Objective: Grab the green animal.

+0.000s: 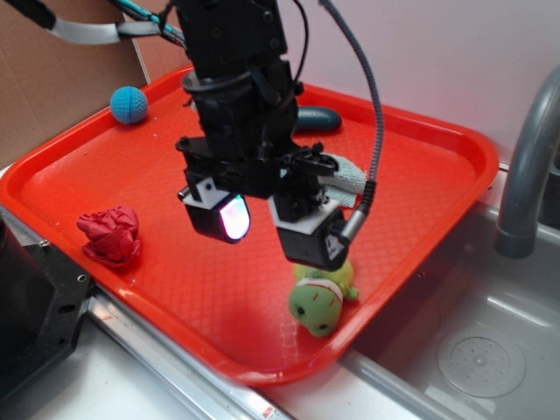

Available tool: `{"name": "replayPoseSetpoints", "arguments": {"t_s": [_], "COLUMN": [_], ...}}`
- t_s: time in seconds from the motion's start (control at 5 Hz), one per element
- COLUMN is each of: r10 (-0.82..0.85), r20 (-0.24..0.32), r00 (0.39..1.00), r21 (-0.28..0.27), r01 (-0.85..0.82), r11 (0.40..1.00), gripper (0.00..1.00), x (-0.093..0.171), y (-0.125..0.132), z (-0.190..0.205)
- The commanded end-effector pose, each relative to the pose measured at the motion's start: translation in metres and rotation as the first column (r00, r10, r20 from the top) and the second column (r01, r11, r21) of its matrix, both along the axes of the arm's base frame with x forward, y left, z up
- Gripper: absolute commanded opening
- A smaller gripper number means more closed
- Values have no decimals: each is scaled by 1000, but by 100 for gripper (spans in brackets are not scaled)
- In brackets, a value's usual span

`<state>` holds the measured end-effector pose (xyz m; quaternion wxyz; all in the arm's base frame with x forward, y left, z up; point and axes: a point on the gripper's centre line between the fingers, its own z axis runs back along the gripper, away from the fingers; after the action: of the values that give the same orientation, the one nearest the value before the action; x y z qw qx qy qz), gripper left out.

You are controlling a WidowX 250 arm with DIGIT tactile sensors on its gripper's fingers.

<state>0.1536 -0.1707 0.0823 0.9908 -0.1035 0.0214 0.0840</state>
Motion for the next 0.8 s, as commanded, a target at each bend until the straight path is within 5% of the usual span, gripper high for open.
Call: {"name": "replayPoseSetpoints", "arguments": {"t_s": [0.0,0.4,0.6], "r10": [-30,-54,-62], "r20": [44,-41,-58], "r00": [999,998,996], "r21": [-54,-66,-39], "r01": [32,51,59], "r11": [998,996,997], "gripper": [100,100,0], "x": [17,57,57], "y": [-3,-8,-10], "z": [-23,-56,-53]}}
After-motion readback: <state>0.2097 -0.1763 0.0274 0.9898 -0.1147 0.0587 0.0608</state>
